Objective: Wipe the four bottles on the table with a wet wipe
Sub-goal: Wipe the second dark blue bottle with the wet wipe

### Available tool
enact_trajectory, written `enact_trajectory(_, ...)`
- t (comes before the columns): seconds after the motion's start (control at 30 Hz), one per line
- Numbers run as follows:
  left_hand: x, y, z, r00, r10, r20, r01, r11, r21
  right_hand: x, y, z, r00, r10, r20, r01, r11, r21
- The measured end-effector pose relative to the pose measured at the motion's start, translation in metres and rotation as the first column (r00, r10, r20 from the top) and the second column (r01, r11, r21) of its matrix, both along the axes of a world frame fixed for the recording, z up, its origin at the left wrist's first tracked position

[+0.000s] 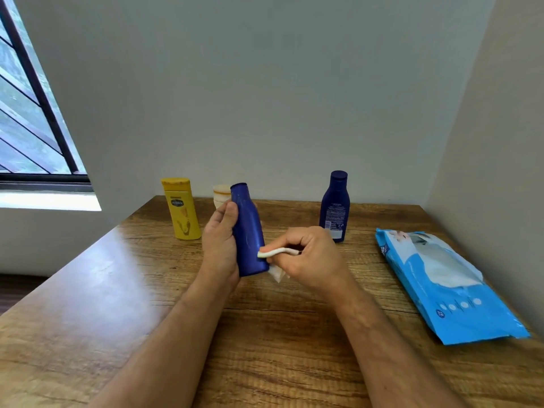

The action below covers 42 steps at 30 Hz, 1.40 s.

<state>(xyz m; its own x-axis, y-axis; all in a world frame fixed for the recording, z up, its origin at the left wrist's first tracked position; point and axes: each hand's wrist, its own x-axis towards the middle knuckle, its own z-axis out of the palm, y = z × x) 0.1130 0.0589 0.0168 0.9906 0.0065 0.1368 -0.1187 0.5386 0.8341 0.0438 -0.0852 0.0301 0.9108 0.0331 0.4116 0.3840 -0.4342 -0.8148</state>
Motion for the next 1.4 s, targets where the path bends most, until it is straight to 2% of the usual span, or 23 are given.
enact_trajectory(0.1,-0.004,-0.003,0.000,0.999,-0.033,0.003,0.033,0.999,0.012,0.000,-0.002,0.000,1.000,-0.007,-0.004,0.007,0.999,0.032)
enact_trajectory(0.27,-0.007,-0.013,-0.003,0.980,-0.201,0.007,0.201,0.979,0.028,0.000,0.001,0.004,0.978,-0.195,0.069,0.179,0.964,0.196)
enact_trajectory(0.37,-0.008,-0.013,-0.005,0.957,-0.289,0.036,0.288,0.957,0.030,0.002,0.000,0.006,0.963,-0.254,0.086,0.221,0.934,0.281)
enact_trajectory(0.43,-0.007,-0.012,-0.004,0.953,-0.297,0.057,0.297,0.955,0.007,0.003,-0.002,0.006,0.970,-0.230,0.080,0.202,0.944,0.260)
enact_trajectory(0.53,-0.003,-0.007,-0.002,0.970,-0.232,0.067,0.237,0.969,-0.076,0.003,-0.005,0.004,0.994,-0.103,0.046,0.096,0.986,0.134)
enact_trajectory(0.67,-0.002,0.000,0.000,0.984,-0.167,0.055,0.171,0.981,-0.088,0.002,-0.008,0.005,0.999,0.017,-0.049,-0.017,1.000,-0.004)
enact_trajectory(0.77,-0.006,-0.004,0.000,0.976,-0.205,0.075,0.208,0.977,-0.041,0.002,-0.008,0.005,0.999,-0.027,-0.038,0.030,0.997,0.068)
enact_trajectory(0.9,-0.011,-0.013,-0.002,0.946,-0.315,0.074,0.313,0.949,0.039,0.004,-0.007,0.007,0.974,-0.224,0.039,0.209,0.949,0.236)
enact_trajectory(1.0,-0.013,-0.015,-0.001,0.931,-0.359,0.073,0.357,0.933,0.037,0.004,-0.006,0.009,0.963,-0.260,0.071,0.225,0.921,0.320)
enact_trajectory(1.1,-0.011,-0.012,0.000,0.945,-0.314,0.087,0.315,0.949,-0.005,0.002,-0.005,0.007,0.976,-0.205,0.070,0.182,0.952,0.245)
enact_trajectory(1.27,-0.006,-0.003,0.004,0.974,-0.214,0.081,0.221,0.971,-0.089,0.002,-0.006,0.005,0.995,-0.037,-0.088,0.040,0.999,0.030)
enact_trajectory(1.33,-0.007,-0.005,0.003,0.971,-0.229,0.075,0.235,0.969,-0.076,0.002,-0.006,0.005,0.995,-0.066,-0.068,0.070,0.996,0.048)
enact_trajectory(1.4,-0.008,-0.008,0.001,0.960,-0.269,0.078,0.272,0.962,-0.031,0.002,-0.005,0.005,0.990,-0.138,-0.007,0.137,0.979,0.151)
